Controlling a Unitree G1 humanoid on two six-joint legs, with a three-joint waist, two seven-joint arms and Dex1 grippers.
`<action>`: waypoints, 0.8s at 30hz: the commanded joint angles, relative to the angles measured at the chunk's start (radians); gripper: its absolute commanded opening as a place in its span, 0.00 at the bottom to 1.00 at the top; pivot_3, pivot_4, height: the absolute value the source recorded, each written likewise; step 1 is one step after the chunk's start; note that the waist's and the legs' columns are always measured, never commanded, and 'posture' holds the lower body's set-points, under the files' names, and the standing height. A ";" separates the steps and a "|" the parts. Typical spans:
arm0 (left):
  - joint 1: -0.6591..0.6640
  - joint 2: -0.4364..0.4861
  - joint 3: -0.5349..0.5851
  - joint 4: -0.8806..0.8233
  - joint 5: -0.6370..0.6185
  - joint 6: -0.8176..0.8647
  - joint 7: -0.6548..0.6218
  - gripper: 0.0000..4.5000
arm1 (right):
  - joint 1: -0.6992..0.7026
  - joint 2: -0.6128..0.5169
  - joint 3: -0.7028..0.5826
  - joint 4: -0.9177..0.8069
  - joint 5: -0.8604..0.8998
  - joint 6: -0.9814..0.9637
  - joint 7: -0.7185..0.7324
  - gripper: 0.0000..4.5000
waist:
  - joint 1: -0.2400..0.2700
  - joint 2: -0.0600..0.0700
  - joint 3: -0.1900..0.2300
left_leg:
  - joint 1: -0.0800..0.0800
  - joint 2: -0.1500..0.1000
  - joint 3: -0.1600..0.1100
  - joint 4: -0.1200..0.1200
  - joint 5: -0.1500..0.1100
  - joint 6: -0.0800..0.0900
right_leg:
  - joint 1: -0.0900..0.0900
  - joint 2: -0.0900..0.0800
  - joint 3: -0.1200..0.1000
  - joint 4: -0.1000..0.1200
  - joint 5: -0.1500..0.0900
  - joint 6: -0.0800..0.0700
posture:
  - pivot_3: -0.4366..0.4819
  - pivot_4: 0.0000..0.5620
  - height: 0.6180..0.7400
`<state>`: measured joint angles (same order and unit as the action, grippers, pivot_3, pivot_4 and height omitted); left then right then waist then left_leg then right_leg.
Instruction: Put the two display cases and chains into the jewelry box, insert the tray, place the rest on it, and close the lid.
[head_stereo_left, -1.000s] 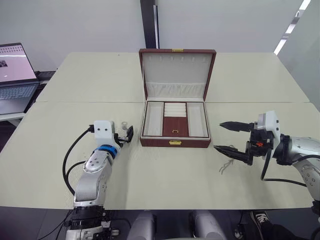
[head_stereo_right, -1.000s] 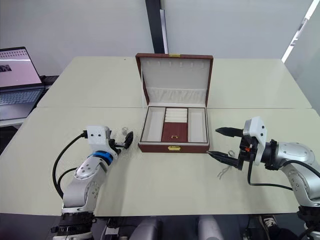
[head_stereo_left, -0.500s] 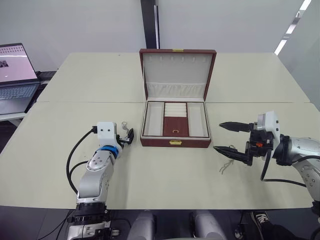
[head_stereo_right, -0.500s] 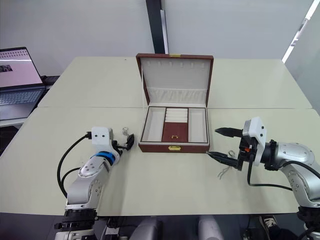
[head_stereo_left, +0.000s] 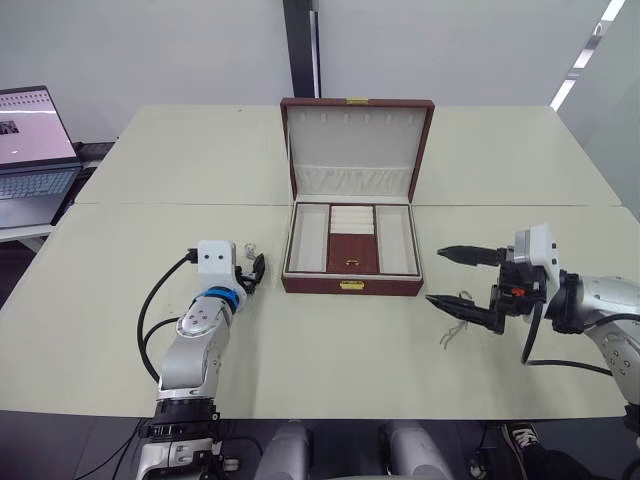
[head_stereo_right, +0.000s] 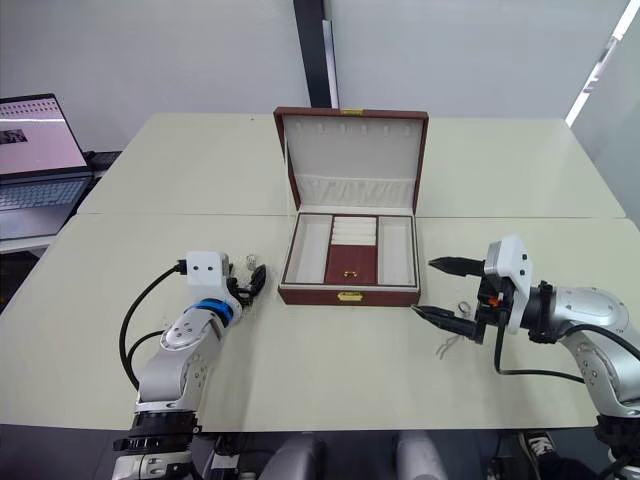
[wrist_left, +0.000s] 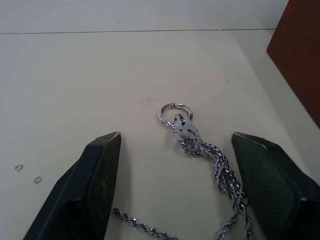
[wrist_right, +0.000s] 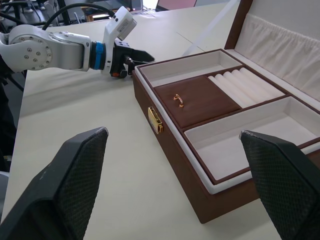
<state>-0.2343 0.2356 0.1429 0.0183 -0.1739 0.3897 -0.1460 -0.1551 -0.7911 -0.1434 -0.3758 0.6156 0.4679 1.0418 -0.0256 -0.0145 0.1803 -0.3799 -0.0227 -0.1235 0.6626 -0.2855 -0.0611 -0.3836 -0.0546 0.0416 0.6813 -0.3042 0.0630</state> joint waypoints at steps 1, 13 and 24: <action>0.005 -0.004 -0.011 0.019 0.006 0.010 -0.009 0.48 | -0.001 -0.003 -0.024 -0.033 0.022 -0.002 -0.002 1.00 | 0.000 0.000 0.000 | 0.000 0.000 0.000 0.000 0.000 0.000 | 0.000 0.000 0.000 0.000 0.000 0.000 | 0.48 0.27 1.00; 0.002 -0.006 -0.001 0.024 0.007 -0.006 0.000 0.00 | -0.015 0.001 -0.025 -0.036 0.034 0.010 -0.013 1.00 | 0.000 0.000 0.000 | 0.000 0.000 0.000 0.000 0.000 0.000 | 0.000 0.000 0.000 0.000 0.000 0.000 | 0.48 0.27 1.00; 0.050 -0.019 0.038 -0.166 -0.011 -0.064 0.025 0.00 | -0.012 -0.009 -0.030 -0.042 0.044 0.013 -0.019 1.00 | 0.000 -0.001 0.000 | 0.000 0.000 0.000 0.000 0.000 0.000 | 0.000 0.000 0.000 0.000 0.000 0.000 | 0.48 0.27 1.00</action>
<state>-0.1777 0.2117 0.1658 -0.0653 -0.1783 0.3462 -0.1261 -0.1616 -0.7894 -0.1445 -0.3888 0.6482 0.4874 1.0231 -0.0260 -0.0152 0.1807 -0.3805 -0.0224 -0.1239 0.6626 -0.2855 -0.0612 -0.3840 -0.0545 0.0414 0.6812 -0.3042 0.0630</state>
